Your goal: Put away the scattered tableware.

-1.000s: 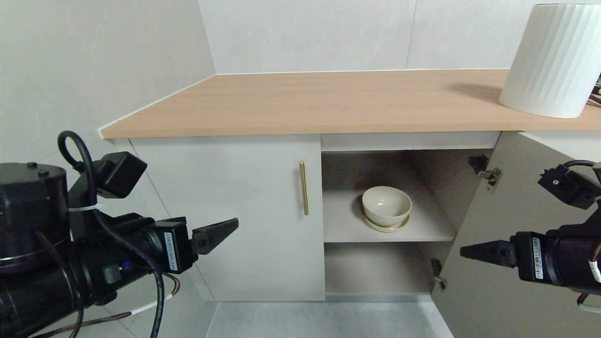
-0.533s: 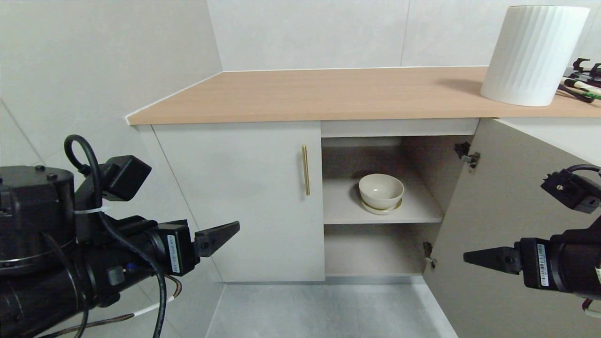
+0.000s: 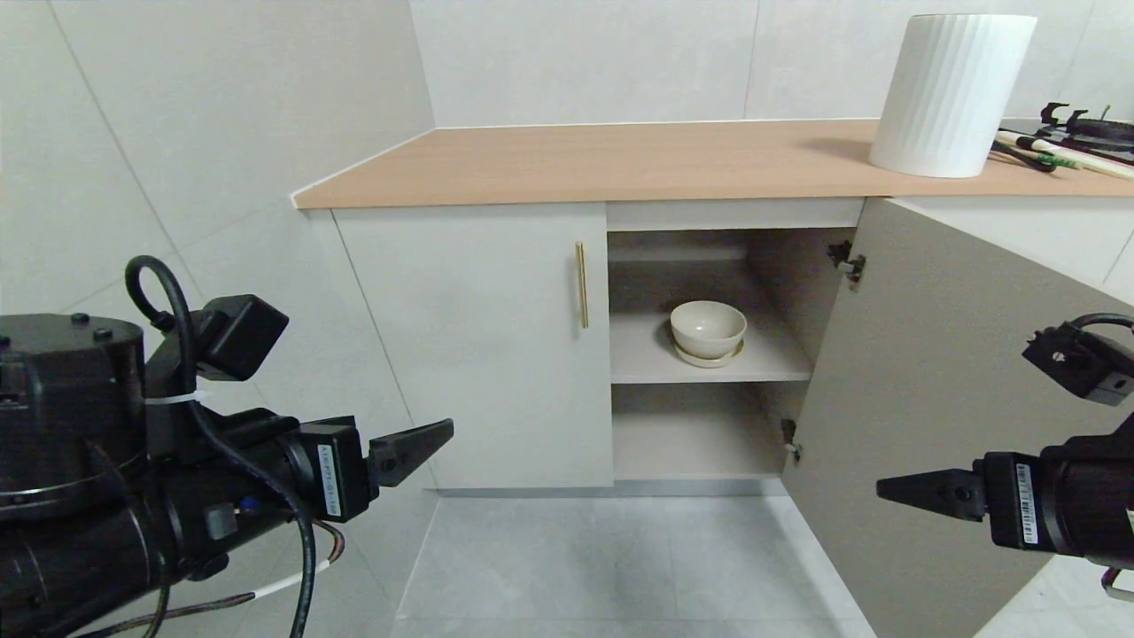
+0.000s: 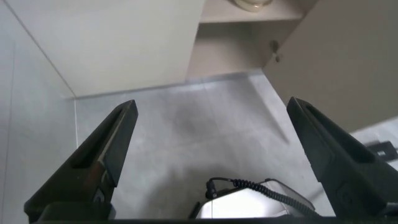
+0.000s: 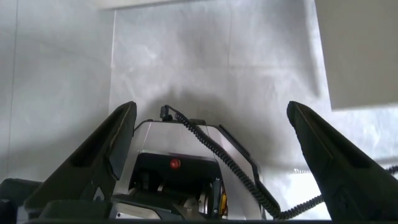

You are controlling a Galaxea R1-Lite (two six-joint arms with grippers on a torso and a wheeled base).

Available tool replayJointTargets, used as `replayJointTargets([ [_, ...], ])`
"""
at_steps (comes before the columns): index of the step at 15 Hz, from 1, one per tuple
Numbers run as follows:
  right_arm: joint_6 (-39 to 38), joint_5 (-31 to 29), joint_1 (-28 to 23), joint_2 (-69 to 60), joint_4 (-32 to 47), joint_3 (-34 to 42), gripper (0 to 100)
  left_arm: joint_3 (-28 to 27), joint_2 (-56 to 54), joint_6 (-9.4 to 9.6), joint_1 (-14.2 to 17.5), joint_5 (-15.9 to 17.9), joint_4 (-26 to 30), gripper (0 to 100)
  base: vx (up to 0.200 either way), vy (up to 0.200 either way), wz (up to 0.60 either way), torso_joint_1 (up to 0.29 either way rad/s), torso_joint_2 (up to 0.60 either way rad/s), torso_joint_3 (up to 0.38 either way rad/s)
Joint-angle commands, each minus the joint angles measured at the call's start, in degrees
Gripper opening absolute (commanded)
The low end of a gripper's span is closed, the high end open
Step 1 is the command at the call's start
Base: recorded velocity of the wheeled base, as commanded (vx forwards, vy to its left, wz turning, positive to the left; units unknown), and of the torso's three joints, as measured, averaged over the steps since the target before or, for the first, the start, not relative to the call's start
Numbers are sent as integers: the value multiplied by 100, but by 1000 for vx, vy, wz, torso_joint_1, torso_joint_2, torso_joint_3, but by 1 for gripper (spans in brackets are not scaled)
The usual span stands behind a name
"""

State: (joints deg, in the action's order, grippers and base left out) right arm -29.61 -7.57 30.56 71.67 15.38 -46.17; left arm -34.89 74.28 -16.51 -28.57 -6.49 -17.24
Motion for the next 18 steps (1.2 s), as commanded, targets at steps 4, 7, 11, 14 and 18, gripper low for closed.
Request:
replayJointTargets([
  [4, -10, 10, 2, -30, -9, -6, 100, 0, -10, 7, 1, -2, 1, 100, -200, 0, 0, 2, 4, 4],
  [7, -1, 10, 2, -144, -9, -6, 100, 8, -1, 7, 1, -2, 1, 100, -67, 0, 0, -1, 1, 2],
  [11, 8, 1, 2, -162, -9, -6, 100, 17, 17, 7, 1, -2, 1, 100, 0, 0, 0, 0, 0, 0],
  [14, 8, 1, 2, -171, -9, -6, 100, 17, 17, 7, 1, -2, 1, 100, 0, 0, 0, 0, 0, 0],
  [18, 69, -16, -6, -232, 35, -6, 100, 17, 17, 16, 1, -2, 1, 100, 0, 0, 0, 0, 0, 0],
])
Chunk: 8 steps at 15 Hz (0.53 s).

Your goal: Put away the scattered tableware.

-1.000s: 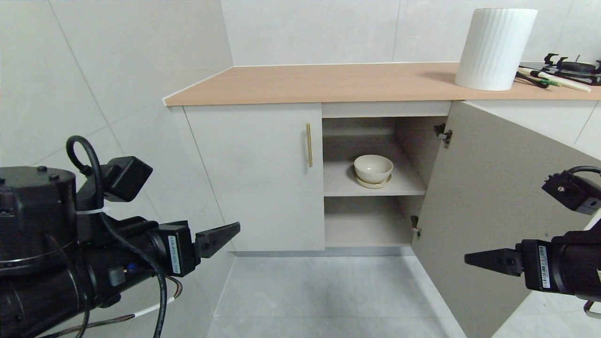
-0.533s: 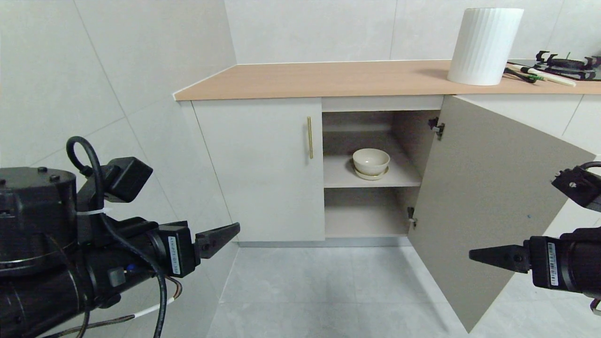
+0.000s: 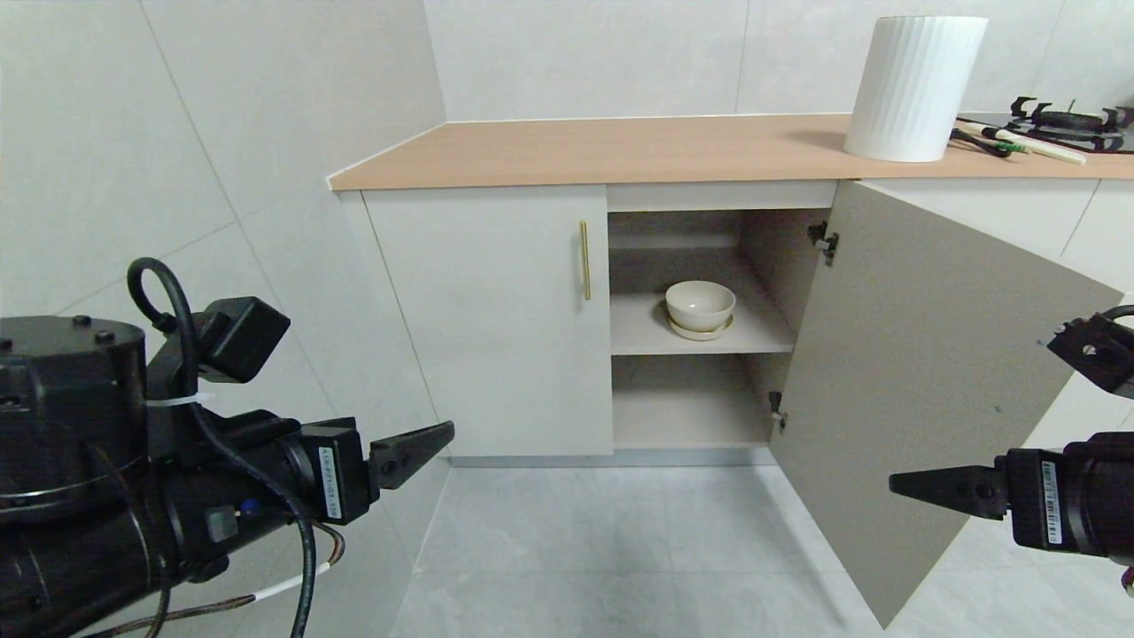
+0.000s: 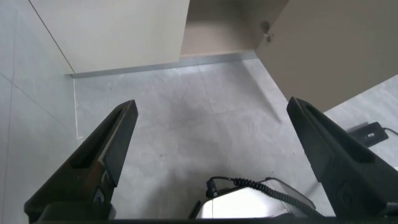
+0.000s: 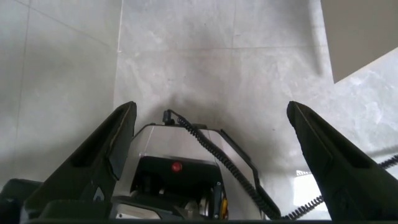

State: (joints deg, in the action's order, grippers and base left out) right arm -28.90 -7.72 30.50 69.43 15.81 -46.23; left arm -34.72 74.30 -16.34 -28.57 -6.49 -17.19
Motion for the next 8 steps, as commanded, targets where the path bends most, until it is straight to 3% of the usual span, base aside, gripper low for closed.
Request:
replayJointTargets([
  [1, 34, -37, -9, -8, 168, -44, 100, 0, 23, -1, 1, -2, 5, 100, 0, -200, 0, -7, 2, 2],
  [5, 227, -178, -44, 10, 880, -229, 100, 9, 23, 8, -8, -2, 14, 100, 0, -200, 0, 4, 1, 1],
  [8, 236, -450, -62, 133, 915, -211, 100, 9, 23, 8, -8, -2, 14, 100, 0, -200, 0, -3, 4, 1],
])
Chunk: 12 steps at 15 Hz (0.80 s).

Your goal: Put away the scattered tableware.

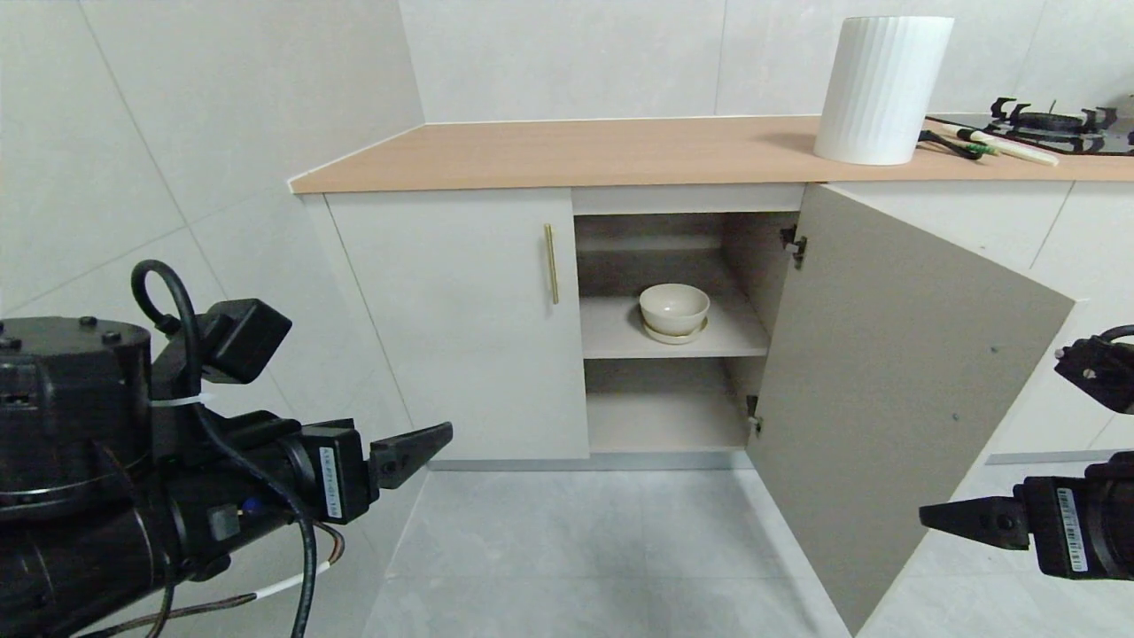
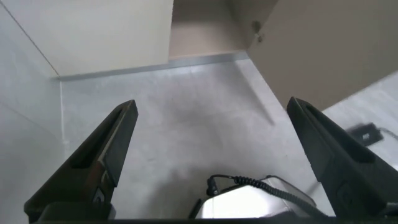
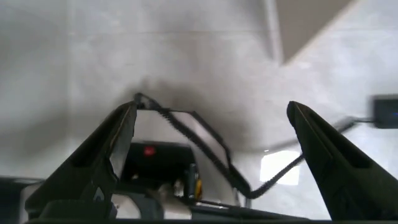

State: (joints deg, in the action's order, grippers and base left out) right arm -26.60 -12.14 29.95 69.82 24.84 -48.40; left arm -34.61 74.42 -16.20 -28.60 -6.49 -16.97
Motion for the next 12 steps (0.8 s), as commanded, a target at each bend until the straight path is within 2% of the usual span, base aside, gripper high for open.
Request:
replayJointTargets([
  [1, 6, -95, -25, 146, 56, 6, 100, 7, 11, -6, -5, -2, -8, 100, 0, -200, 0, 2, 2, 7],
  [3, 102, -122, -227, 243, 214, -21, 100, 7, 11, -6, -5, -2, -8, 100, 0, -200, 0, 5, 2, -2],
  [6, 208, -438, -798, 463, 205, -100, 100, 7, 11, -15, -5, -2, -8, 100, 0, 0, 0, 0, 0, 0],
  [10, 410, -667, -1835, 753, 108, -302, 100, 16, 11, -15, -5, -2, -8, 100, 0, 0, 0, 0, 0, 0],
  [12, 410, -860, -2362, 999, -331, -355, 100, 24, 11, -15, -5, -2, -8, 100, 0, 0, 0, 0, 0, 0],
])
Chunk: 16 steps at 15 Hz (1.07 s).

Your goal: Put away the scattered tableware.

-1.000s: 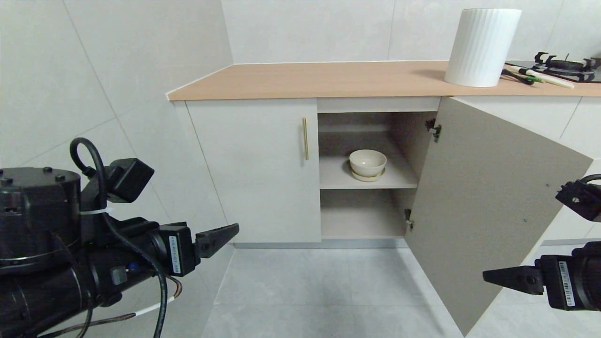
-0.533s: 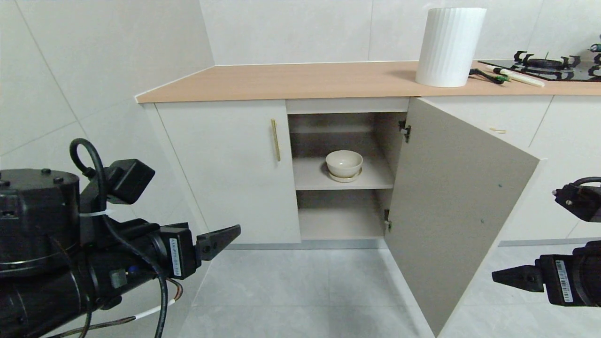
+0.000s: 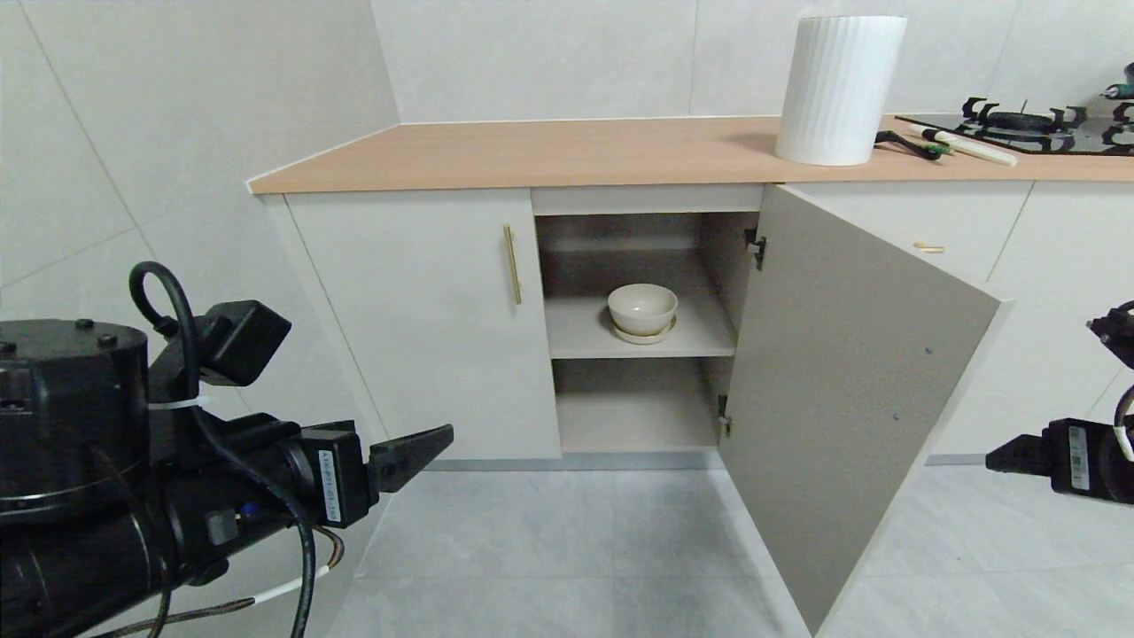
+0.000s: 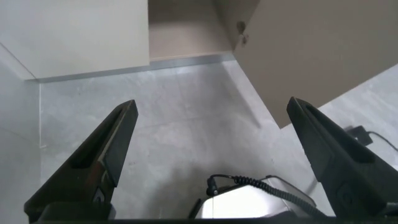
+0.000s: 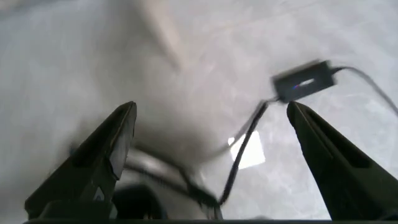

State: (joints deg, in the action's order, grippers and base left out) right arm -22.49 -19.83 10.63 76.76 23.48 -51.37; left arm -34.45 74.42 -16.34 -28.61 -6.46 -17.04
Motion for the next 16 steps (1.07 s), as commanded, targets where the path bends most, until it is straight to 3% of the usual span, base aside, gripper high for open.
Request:
replayJointTargets([
  [1, -10, -100, -624, 418, -485, -48, 100, 17, 11, -1, -4, -4, -10, 100, 0, 0, 0, 0, 0, 0],
  [5, -194, -117, -1133, 849, -1706, -13, 100, 17, -7, -1, -4, -4, -10, 100, 0, 0, 0, 0, 0, 0],
  [9, -818, -144, -1186, 1271, -2524, -40, 100, 17, -16, -1, -4, 4, -18, 100, 0, 0, 0, 0, 0, 0],
  [16, -1521, -82, -1089, 1816, -3016, -57, 100, 17, -24, -1, -4, 4, -18, 100, 0, 0, 0, 0, 0, 0],
])
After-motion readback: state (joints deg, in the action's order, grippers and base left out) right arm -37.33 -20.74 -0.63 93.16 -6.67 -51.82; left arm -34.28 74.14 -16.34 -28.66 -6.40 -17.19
